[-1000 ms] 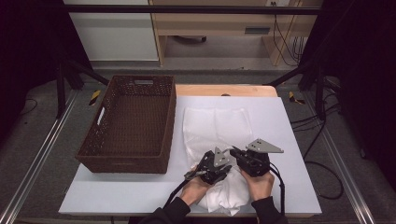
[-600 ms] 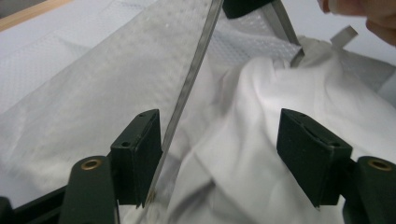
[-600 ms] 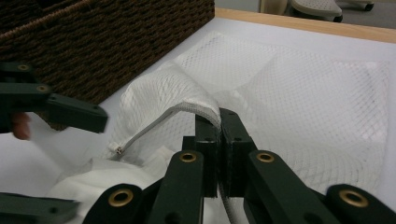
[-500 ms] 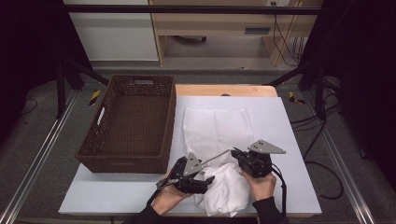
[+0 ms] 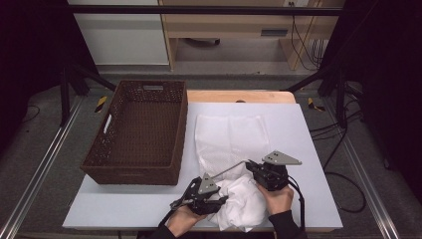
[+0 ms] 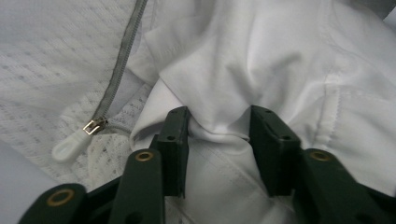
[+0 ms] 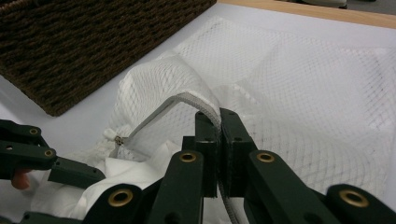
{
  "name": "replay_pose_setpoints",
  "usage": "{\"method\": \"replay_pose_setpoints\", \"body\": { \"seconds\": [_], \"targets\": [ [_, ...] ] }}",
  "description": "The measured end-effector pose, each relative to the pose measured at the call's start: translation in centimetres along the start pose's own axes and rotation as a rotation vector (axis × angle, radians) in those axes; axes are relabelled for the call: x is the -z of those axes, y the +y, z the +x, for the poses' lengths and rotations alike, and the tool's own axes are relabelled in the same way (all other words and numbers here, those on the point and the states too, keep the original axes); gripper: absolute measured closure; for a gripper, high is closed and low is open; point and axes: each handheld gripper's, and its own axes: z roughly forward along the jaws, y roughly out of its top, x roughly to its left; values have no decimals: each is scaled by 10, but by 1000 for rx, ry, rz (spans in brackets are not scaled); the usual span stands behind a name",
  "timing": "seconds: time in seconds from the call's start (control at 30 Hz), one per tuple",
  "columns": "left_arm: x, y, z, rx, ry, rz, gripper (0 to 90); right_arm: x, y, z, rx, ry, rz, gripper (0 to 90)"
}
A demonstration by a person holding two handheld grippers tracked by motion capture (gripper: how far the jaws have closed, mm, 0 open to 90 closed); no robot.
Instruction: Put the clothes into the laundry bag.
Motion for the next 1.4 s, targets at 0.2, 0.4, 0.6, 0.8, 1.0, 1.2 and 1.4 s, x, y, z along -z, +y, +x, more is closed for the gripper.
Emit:
{"method": "replay_pose_setpoints", "body": {
  "seconds": [0.2, 0.4, 0.6, 0.8, 1.0, 1.2, 1.4],
  "targets": [
    [1, 5, -10, -58, 38, 8, 816, -2, -1, 1, 1, -1, 9, 871],
    [12, 23, -5, -46, 29, -38, 848, -2, -1, 0, -2, 1, 7, 871],
    [1, 43, -5, -77, 70, -60, 848, 0, 0, 0, -7, 5, -5, 871],
    [-34, 45, 7, -81, 126, -10, 825, 2, 1, 1, -8, 12, -14, 870],
    [-34, 42, 14, -40, 150, -29, 683, 4, 2, 0, -9, 13, -15, 870],
    [-1, 45, 8, -33, 114, -75, 531, 4, 1, -1, -12, 8, -15, 870],
    [30, 42, -11, -70, 77, -112, 409, 5, 1, -3, -17, 4, -19, 871]
  ]
}}
